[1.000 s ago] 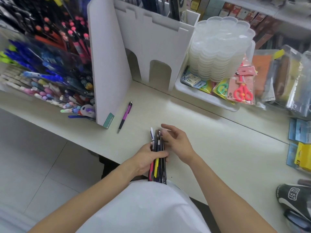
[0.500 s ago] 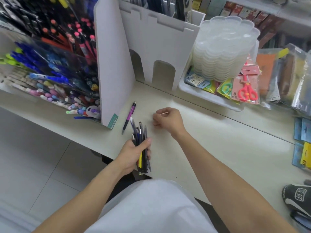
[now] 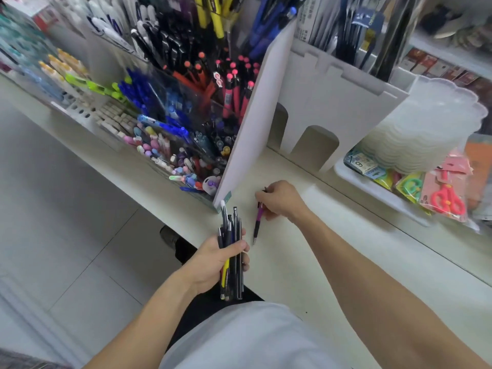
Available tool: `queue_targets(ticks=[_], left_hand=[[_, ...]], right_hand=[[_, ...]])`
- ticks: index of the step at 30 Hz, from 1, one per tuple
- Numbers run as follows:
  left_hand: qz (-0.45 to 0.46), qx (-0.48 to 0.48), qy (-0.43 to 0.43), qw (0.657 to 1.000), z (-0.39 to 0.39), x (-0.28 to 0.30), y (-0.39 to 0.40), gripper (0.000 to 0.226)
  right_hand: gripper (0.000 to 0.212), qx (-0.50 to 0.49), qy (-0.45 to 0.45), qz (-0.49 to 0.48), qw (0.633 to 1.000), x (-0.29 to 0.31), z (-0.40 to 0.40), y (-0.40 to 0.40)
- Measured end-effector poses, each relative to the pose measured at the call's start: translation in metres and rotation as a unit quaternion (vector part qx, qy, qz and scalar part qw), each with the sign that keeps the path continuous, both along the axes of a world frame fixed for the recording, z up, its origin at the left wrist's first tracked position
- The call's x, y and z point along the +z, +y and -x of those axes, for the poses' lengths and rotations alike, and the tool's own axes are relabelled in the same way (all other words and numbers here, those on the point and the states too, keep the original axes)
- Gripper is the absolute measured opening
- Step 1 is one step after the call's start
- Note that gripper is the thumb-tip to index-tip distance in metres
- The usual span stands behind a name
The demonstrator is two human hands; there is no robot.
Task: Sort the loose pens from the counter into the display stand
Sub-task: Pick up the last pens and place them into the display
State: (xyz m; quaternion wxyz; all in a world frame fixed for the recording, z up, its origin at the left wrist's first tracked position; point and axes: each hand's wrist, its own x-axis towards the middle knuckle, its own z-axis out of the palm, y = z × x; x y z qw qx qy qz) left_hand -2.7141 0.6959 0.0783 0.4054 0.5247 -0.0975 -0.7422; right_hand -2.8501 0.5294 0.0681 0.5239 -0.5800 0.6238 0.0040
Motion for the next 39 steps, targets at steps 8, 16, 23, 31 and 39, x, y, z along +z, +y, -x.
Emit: queue_targets(ticks=[8,16,23,31,39], left_hand=[[0.041,-0.057,0.093,0.993,0.001,0.041,-0.006,0.039],[0.089,-0.139,0.104,0.981,-0.02,0.101,-0.019,0.033],[0.163,-0.144,0.041,0.975,-0.075,0.139,-0.04,0.027],[0.186,-0.033,0.001,0.982,-0.187,0.175,-0.09,0.026],[0.188,0.06,0.043,0.979,-0.259,0.2,-0.14,0.035]], right_hand=[[0.025,-0.019,-0.232,-0.047,0.971,0.083,0.066,0.042],[0.03,-0.053,-0.281,0.039,0.957,0.136,0.035,0.061],[0.027,-0.082,-0.326,0.165,0.927,0.178,-0.021,0.057],[0.021,-0.242,-0.408,0.318,0.821,0.223,-0.124,0.032],[0.024,-0.341,-0.306,0.554,0.695,0.258,-0.204,0.004]])
